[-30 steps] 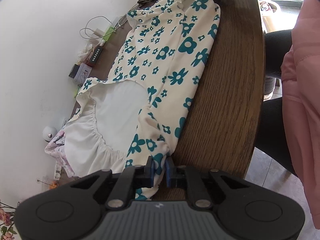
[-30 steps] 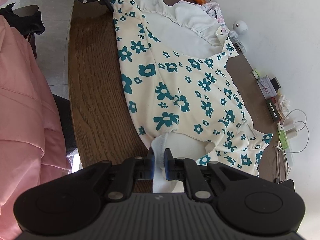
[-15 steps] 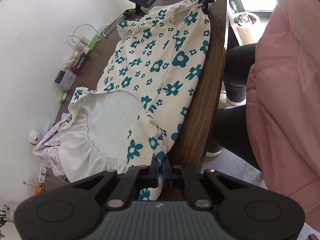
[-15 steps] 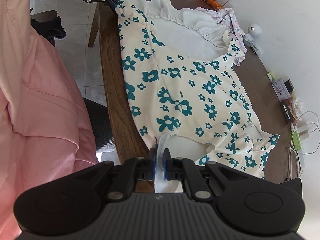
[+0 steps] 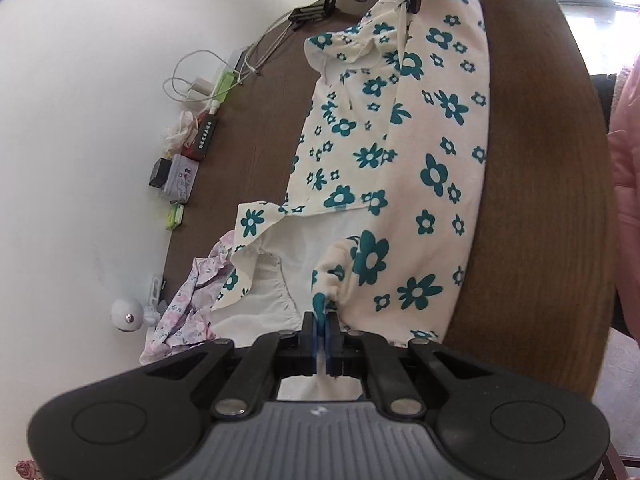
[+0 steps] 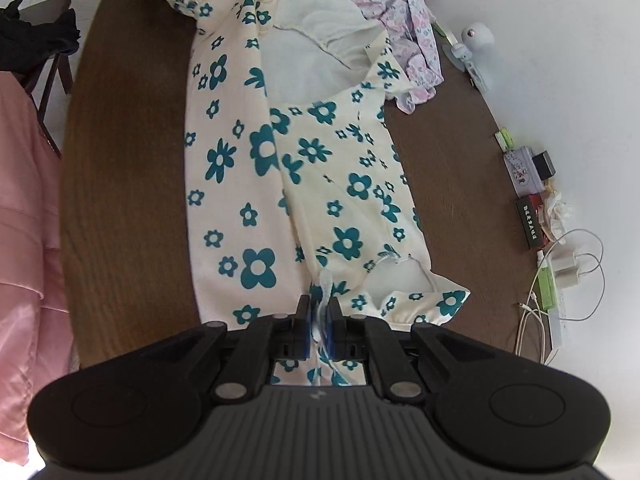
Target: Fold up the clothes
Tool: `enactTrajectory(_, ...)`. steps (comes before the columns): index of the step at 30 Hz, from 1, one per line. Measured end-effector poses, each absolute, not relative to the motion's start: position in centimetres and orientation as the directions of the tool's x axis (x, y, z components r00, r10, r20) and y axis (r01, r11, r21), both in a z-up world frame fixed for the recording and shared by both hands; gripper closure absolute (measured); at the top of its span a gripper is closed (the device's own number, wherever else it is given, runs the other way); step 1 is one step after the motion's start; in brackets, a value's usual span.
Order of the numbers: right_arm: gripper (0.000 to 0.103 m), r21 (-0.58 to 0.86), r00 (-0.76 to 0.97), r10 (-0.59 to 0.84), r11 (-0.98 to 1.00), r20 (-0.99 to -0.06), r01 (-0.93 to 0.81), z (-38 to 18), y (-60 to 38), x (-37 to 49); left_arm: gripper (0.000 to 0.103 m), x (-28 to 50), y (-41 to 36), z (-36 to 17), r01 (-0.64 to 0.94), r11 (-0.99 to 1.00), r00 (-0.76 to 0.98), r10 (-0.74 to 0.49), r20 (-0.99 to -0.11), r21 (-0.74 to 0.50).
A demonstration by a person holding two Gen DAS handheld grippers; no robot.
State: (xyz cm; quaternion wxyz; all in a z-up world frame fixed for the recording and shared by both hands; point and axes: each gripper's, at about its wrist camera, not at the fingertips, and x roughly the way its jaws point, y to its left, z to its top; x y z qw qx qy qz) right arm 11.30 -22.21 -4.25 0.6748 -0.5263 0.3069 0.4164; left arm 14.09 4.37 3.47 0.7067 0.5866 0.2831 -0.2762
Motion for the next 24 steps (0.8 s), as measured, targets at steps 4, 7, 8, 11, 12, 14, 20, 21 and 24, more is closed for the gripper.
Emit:
enactTrajectory(4,0.097,-0.39,0.406,0.221,0.117,-0.887,-0.913,-6.6,-21.3,15.4,0.097,19.1,3.8,1.1,0.776,0.158,0.62,-0.007,-0.785,0.611)
enactTrajectory(7,0.096,-0.338,0.361,0.233,0.135,-0.903,-0.932,-7.9,-21.6,16.6,0.095,20.8,4.1,0.0,0.812,0.175,0.567,-0.015,-0.824,0.556)
enactTrajectory(8,0.096,-0.32,0.347,0.243,0.145,-0.906,-0.936,-8.2,-21.8,16.7,0.094,21.1,4.3,-0.2,0.821,0.18,0.554,-0.022,-0.833,0.541)
enactTrajectory(11,0.087,-0.279,0.324,0.285,0.189,-0.902,-0.942,-8.1,-22.6,17.2,0.088,20.9,4.8,-0.3,0.836,0.209,0.528,-0.058,-0.847,0.507)
enactTrajectory(12,0.072,-0.26,0.32,0.305,0.221,-0.897,-0.94,-7.8,-23.0,17.5,0.079,20.8,5.1,-0.2,0.84,0.219,0.521,-0.07,-0.851,0.497)
enactTrajectory(14,0.052,-0.22,0.315,0.353,0.284,-0.881,-0.933,-7.0,-24.0,17.9,0.068,20.5,5.6,0.3,0.839,0.243,0.521,-0.094,-0.848,0.488)
enactTrajectory(20,0.042,-0.173,0.356,0.445,0.4,-0.822,-0.9,-5.3,-26.8,17.3,0.048,19.3,6.2,2.1,0.833,0.283,0.533,-0.175,-0.828,0.476)
enactTrajectory(21,0.04,-0.177,0.357,0.45,0.394,-0.818,-0.902,-5.3,-26.8,17.0,0.046,19.2,6.0,2.2,0.836,0.275,0.53,-0.187,-0.827,0.474)
enactTrajectory(24,0.034,-0.196,0.363,0.445,0.378,-0.819,-0.905,-5.6,-26.5,16.2,0.046,19.5,4.9,1.7,0.843,0.253,0.525,-0.191,-0.829,0.475)
